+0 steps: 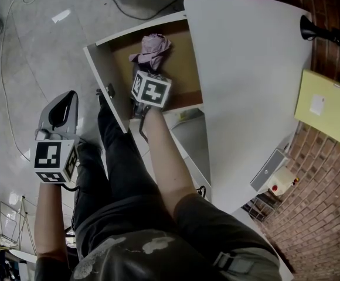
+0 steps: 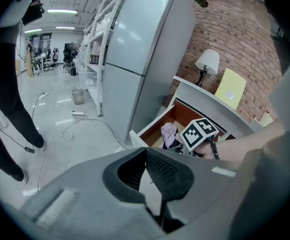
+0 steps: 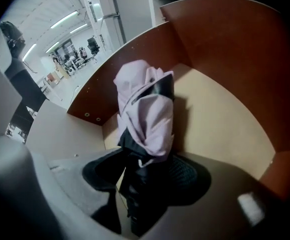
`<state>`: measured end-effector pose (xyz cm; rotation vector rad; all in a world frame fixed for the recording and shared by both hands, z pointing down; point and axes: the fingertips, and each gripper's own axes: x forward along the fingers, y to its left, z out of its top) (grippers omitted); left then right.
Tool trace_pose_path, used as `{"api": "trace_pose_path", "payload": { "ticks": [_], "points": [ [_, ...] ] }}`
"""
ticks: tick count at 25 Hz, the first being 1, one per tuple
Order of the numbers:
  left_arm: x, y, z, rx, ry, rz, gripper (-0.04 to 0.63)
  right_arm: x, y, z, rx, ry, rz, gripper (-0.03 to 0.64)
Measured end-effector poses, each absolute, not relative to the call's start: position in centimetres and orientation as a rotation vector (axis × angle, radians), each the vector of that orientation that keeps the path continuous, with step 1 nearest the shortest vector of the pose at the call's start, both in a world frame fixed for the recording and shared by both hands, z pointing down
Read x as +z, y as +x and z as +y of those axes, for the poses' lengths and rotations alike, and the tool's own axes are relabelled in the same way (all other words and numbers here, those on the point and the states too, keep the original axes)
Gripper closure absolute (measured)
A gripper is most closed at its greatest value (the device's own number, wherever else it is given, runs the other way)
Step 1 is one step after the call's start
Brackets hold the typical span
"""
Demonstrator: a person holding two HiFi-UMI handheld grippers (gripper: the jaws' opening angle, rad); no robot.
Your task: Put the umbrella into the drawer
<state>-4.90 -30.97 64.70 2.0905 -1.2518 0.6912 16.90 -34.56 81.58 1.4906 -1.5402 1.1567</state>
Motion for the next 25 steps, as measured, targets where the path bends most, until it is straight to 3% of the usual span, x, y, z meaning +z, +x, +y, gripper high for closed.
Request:
{"api": "trace_pose_path", "payload": {
  "ticks": [4,11,25],
  "points": [
    [64.5,-5.0,-30.9,0.68,2.101,-1.254,0.584,81.5,16.5,-34.7,1.17,1.464,-1.543,0.324],
    [62.6,-6.1,-29.8,0.616,2.127,-1.29,0.584,78.4,16.4,-34.2,1.127,1.479,-1.598,0.319],
    [51.1,-11.3,-23.3,0.478,2.219,-1.359,0.584,62.8,13.9,-29.6,1.002,1.679,-1.744,0.319]
  ]
}}
